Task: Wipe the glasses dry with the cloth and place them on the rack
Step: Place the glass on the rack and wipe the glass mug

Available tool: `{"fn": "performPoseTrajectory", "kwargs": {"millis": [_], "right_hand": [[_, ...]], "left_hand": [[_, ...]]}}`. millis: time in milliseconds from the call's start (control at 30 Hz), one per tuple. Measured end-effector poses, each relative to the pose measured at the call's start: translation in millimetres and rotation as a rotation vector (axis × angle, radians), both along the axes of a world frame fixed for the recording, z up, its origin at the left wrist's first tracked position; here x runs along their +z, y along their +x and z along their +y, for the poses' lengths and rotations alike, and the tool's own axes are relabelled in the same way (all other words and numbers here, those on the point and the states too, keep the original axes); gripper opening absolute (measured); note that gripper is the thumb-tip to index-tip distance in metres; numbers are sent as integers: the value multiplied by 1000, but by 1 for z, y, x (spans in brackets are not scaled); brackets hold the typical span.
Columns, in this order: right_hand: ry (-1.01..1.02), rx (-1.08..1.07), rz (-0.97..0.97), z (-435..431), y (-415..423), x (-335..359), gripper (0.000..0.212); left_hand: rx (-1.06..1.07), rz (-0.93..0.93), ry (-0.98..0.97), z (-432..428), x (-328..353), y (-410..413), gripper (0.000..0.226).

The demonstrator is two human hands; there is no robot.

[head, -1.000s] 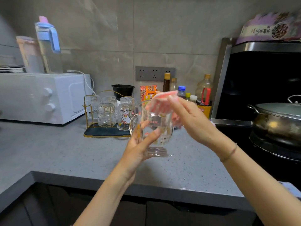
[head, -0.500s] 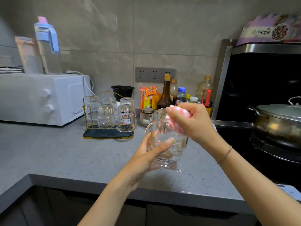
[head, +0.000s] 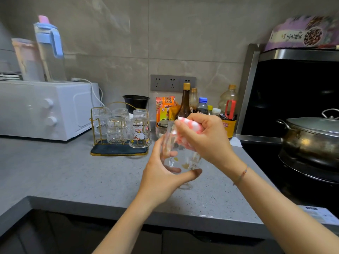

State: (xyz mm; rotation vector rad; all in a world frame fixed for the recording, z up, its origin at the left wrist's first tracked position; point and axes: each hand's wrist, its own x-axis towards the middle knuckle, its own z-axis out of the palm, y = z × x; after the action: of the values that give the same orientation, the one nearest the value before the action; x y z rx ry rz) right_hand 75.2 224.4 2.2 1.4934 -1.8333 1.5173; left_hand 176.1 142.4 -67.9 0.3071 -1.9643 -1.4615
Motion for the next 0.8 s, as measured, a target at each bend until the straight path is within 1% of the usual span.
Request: {"fn": "performPoseTrajectory", "kwargs": {"millis": [67,100,133,233,267,333,400,533,633,700,767,800], "right_hand": [[25,52,10,1,-1,1,24],[30,101,-24,2,-2,1,26],[27,160,-85,3,-3,0,29],[-10,318,-305,7,-10,-7,36],[-15,343,-352,8,-10,-10,35],[-23,364,-400,9,-11,-14,32],[-48,361,-421,9,-11,-17,31],[-110,278,-389,10,-11,-15,31],[-119,192,-321,9,-9,-13,32],[-108,139,-256,7,-5,-12,36],[-62,114,-189,7,-2,-12,36],[-25,130,-188,8,0,-10,34]], "left_hand": [[-86,29,101,-3,-1,2,102],[-143,30,168,-5,-2,4,96],[-219,14,257,-7,-1,8,93],[-508,-50,540,-12,-1,20,94],[-595,-57,591,-14,-2,22,89],[-671,-71,607,-16,-4,22,77],[-654,-122,551,-19,-4,20,83],[-513,-218,297,-23,8,24,108],[-399,-189,112,-16,16,18,101],[-255,-136,-13,-10,14,13,99],[-162,-80,-72,-9,12,10,98],[-146,-59,-70,-11,9,10,94]]}}
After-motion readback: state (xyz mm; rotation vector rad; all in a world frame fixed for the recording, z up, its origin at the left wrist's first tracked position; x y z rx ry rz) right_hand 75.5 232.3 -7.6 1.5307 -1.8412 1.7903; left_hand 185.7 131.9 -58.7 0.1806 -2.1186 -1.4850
